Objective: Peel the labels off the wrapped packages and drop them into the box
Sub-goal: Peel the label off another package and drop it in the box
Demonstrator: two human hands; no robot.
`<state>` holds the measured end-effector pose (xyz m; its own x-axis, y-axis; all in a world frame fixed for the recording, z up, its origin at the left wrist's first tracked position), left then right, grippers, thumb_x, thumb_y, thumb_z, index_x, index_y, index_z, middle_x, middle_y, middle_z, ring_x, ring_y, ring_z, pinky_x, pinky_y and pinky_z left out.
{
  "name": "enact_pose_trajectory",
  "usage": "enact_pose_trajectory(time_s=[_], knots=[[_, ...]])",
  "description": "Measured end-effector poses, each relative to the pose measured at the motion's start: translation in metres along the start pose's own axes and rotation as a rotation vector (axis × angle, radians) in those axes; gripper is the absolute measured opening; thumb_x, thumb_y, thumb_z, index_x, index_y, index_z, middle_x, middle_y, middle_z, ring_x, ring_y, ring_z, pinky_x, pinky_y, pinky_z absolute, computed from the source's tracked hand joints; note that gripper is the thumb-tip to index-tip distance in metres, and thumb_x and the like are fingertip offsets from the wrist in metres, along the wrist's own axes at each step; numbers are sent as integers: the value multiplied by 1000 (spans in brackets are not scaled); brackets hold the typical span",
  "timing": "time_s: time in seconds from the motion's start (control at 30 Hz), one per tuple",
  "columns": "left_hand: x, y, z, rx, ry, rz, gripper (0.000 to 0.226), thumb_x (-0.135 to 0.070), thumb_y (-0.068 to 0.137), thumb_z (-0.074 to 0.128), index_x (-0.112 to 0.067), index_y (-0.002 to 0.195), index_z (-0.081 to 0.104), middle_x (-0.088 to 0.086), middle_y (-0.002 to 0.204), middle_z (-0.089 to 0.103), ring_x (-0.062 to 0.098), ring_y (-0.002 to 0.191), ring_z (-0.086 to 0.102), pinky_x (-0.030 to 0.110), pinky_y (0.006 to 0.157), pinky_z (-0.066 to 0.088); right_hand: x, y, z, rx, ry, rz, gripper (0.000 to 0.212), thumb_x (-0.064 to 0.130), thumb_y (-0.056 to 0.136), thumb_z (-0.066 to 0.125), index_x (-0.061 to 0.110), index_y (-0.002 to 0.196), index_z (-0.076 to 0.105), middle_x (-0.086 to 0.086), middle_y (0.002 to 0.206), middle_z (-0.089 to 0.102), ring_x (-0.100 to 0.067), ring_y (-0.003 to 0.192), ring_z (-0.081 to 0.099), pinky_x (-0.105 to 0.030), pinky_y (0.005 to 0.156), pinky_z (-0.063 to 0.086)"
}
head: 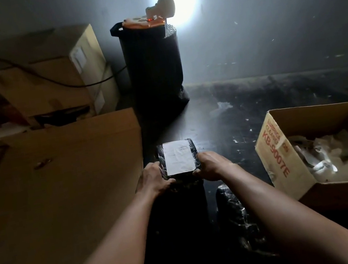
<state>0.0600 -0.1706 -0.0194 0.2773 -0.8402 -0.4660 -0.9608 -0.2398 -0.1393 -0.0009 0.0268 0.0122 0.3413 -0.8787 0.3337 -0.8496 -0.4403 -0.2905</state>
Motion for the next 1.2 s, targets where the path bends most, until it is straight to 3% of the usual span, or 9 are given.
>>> enact_pose_trajectory(time_s=[0.1, 0.17, 0.23, 0.33, 0.57, 0.77, 0.87, 1.0, 1.2], knots=[[13, 13, 9, 38, -80, 6, 64, -49, 64, 85, -17, 114, 62, 4, 115, 62, 21, 108, 60, 24, 86, 44, 5, 24, 4, 10, -12, 19, 36, 34, 88, 66, 8, 111, 57, -16, 116, 62, -34, 105, 60, -38, 85, 49], [19, 16, 19, 61, -114, -6, 83, -55, 63, 83, -14, 129, 54, 6, 125, 59, 22, 117, 57, 26, 94, 44, 4, 41, 9, 8, -14, 32, 35, 35, 88, 65, 8, 108, 56, -17, 116, 61, -34, 105, 59, -38, 85, 49], [21, 17, 26, 95, -156, -30, 112, -60, 64, 81, -8, 150, 32, 8, 145, 46, 24, 135, 45, 30, 108, 38, 2, 55, 15, 9, 3, 36, 31, 35, 90, 64, 9, 106, 57, -16, 116, 60, -35, 105, 58, -39, 85, 49], [20, 21, 35, 104, -283, -60, 131, -58, 63, 84, -8, 157, 7, 7, 160, 26, 22, 146, 29, 33, 118, 28, -3, 71, 18, -46, 45, 50, 27, 35, 93, 60, 12, 108, 57, -13, 116, 56, -35, 107, 57, -41, 89, 49], [30, 31, 47, 85, -436, -39, 132, -50, 62, 88, -16, 158, 5, 3, 164, 16, 16, 149, 19, 35, 122, 22, -15, 104, 23, -208, 140, 68, 24, 32, 94, 55, 13, 109, 54, -10, 113, 54, -33, 102, 56, -38, 80, 46], [32, 38, 51, 60, -466, -25, 129, -42, 61, 90, -14, 158, 8, 2, 164, 16, 12, 149, 17, 27, 121, 17, -19, 129, 23, -247, 254, 136, 38, 33, 97, 52, 16, 130, 56, -11, 121, 52, -33, 110, 55, -41, 95, 48], [31, 37, 54, 58, -463, -25, 133, -45, 62, 89, -15, 158, 3, 3, 165, 9, 14, 150, 12, 23, 117, 12, -20, 139, 18, -283, 304, 173, 29, 33, 92, 61, 18, 116, 70, -10, 111, 59, -29, 104, 59, -36, 91, 49], [31, 36, 58, 49, -478, -32, 138, -50, 58, 89, -21, 158, -1, 0, 165, 9, 14, 150, 14, 28, 120, 15, -22, 148, 10, -311, 463, 271, 10, 25, 80, 73, 19, 86, 78, 0, 88, 75, -18, 85, 69, -28, 73, 56], [28, 34, 58, 46, -516, -61, 133, -55, 54, 83, -21, 158, 7, 0, 164, 16, 12, 149, 20, 34, 122, 23, -14, 143, 17, -422, 257, 108, 4, 19, 86, 71, 22, 84, 69, -2, 87, 73, -25, 79, 67, -36, 65, 55]])
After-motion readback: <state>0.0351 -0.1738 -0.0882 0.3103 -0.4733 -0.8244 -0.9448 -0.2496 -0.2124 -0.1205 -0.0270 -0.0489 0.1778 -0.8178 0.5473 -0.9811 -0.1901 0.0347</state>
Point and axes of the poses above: each hand's wrist, its own y-axis towards the middle knuckle, its own z-axis out of the palm, x = y × z, the point moved 1 cm from there along y, towards the middle knuckle
